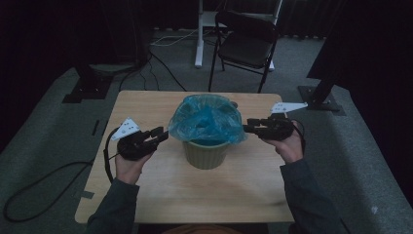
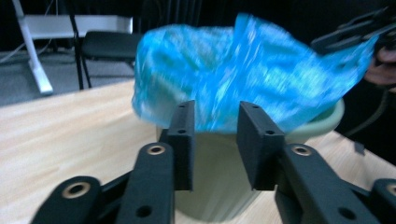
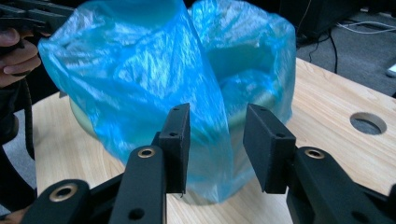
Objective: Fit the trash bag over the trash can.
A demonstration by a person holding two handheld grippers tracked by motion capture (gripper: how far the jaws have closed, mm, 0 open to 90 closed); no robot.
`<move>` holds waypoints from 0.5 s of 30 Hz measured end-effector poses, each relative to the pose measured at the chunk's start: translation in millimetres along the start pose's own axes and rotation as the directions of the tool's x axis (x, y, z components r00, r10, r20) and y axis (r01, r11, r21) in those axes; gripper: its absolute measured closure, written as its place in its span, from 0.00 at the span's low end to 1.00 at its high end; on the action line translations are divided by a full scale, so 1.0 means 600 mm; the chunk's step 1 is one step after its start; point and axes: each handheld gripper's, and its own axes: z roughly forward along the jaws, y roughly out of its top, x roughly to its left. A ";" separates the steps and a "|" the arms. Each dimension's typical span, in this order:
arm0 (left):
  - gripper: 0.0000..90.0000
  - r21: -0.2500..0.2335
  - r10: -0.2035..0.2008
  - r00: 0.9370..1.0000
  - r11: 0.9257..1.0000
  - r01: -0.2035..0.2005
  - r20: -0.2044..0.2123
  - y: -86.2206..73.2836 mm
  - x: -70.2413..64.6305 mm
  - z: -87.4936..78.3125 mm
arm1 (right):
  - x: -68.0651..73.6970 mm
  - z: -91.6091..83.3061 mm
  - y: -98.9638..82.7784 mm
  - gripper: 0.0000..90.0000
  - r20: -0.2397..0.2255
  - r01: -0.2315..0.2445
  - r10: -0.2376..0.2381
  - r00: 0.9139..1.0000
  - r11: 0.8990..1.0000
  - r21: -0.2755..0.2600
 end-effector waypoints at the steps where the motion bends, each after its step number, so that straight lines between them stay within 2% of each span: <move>1: 0.72 -0.005 0.008 1.000 1.000 -0.008 0.006 0.006 -0.002 0.001 | 0.001 0.001 0.002 0.67 -0.002 0.001 -0.001 1.000 1.000 -0.004; 7: 0.65 -0.004 0.032 0.998 0.999 -0.032 0.046 0.033 -0.012 0.022 | 0.008 0.017 0.016 0.64 -0.021 0.012 -0.012 1.000 1.000 -0.005; 12: 0.62 0.009 0.020 0.998 1.000 -0.021 0.058 0.041 -0.011 0.040 | 0.009 0.022 0.022 0.62 -0.024 0.013 -0.013 1.000 1.000 -0.004; 15: 0.62 0.061 0.010 0.998 0.998 -0.014 0.061 0.035 -0.008 0.059 | 0.008 0.026 0.025 0.60 -0.025 0.011 -0.011 1.000 1.000 0.008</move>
